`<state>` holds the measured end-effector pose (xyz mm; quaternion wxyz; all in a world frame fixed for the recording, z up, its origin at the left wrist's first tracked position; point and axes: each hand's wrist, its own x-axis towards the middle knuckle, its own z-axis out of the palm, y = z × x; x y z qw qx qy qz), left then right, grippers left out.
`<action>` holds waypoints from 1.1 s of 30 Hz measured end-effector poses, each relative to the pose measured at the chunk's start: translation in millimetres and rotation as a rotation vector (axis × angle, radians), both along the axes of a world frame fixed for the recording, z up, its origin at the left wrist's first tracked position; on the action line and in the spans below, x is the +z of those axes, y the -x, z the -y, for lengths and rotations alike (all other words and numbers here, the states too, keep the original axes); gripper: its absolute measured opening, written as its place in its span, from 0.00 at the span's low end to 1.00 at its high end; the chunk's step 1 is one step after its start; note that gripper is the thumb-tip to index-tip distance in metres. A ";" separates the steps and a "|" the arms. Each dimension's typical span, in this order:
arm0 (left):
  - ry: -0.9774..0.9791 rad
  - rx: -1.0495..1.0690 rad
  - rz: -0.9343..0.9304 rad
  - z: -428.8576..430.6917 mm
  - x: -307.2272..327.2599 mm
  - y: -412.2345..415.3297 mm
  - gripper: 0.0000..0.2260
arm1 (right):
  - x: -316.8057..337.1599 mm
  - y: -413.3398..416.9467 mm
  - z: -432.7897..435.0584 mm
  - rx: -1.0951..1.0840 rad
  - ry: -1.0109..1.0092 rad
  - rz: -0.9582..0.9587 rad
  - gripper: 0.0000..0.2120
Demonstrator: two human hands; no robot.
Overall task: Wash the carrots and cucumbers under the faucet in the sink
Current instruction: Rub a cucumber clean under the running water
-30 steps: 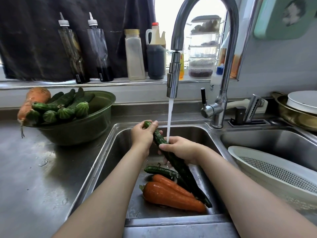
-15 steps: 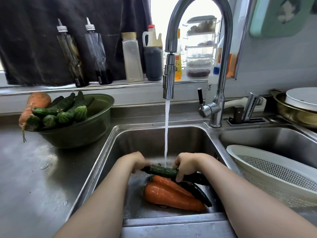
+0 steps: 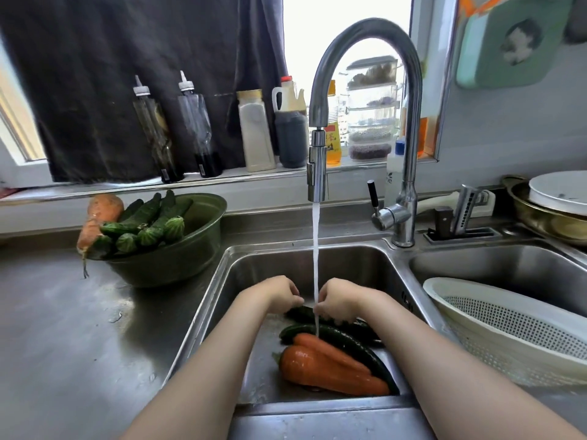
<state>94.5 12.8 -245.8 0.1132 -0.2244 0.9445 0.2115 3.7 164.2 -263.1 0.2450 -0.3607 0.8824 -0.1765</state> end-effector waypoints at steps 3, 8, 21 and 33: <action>0.075 -0.031 -0.028 -2.5 33.7 -9.3 0.13 | 29.5 -18.8 1.2 0.061 -0.072 0.070 0.14; 0.128 -0.031 -0.163 -4.8 93.3 -36.5 0.10 | 86.6 -42.1 12.8 0.147 0.082 -0.024 0.09; 0.241 0.162 -0.319 62.8 210.3 -135.2 0.14 | 191.9 -115.2 116.7 0.301 0.361 -0.295 0.23; 0.247 0.162 -0.151 107.9 190.6 -154.7 0.36 | 168.5 -111.8 158.3 0.127 0.613 -0.327 0.12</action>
